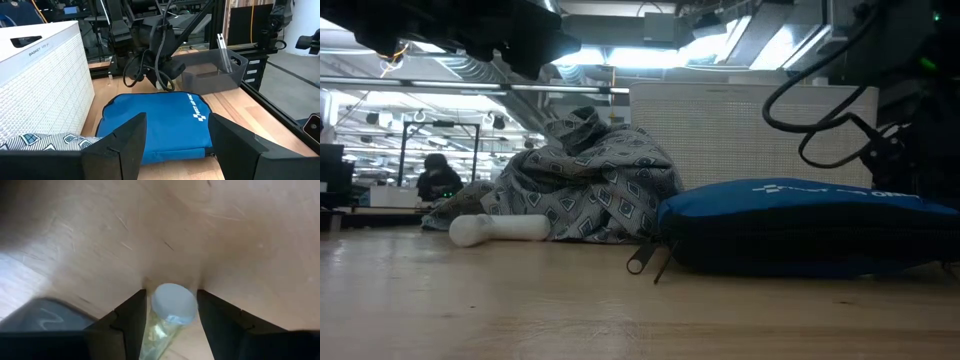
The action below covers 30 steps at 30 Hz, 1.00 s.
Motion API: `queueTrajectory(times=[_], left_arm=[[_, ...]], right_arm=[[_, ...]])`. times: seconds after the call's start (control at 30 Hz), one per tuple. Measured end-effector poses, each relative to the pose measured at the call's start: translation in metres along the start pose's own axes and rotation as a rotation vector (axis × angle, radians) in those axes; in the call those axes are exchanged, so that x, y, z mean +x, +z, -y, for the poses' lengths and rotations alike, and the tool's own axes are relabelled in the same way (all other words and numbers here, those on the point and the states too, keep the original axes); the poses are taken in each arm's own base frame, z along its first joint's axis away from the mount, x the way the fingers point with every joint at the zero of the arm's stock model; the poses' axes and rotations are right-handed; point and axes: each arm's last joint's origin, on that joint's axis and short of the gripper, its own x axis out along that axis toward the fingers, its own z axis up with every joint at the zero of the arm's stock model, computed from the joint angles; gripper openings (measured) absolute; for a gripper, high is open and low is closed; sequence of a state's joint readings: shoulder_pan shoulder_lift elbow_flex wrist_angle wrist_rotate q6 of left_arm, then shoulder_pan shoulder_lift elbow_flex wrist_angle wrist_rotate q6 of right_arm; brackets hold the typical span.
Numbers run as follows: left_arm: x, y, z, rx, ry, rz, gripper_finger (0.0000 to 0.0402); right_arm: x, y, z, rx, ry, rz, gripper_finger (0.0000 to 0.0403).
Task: Pick & Place Medicine items
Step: Put the yellow pill bottle into the red bin
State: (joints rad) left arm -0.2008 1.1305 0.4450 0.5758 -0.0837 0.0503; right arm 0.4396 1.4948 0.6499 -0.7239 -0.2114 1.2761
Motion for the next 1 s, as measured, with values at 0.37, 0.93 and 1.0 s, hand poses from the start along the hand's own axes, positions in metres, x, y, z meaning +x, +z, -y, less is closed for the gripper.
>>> queueTrajectory(times=[0.37, 0.93, 1.0], left_arm=[[0.0, 0.0, 0.0, 0.005, 0.001, 0.0, 0.0212], [0.0, 0.0, 0.0, 0.009, 0.004, 0.0, 0.0212], [0.0, 0.0, 0.0, 0.009, 0.003, 0.0, 0.0212]], right_arm=[[-0.008, 0.009, -0.004, -0.049, -0.03, 0.101, 0.014], [-0.015, 0.013, -0.002, -0.07, -0.039, 0.101, 0.0087], [-0.02, 0.013, -0.004, -0.079, -0.049, 0.117, 0.0108]])
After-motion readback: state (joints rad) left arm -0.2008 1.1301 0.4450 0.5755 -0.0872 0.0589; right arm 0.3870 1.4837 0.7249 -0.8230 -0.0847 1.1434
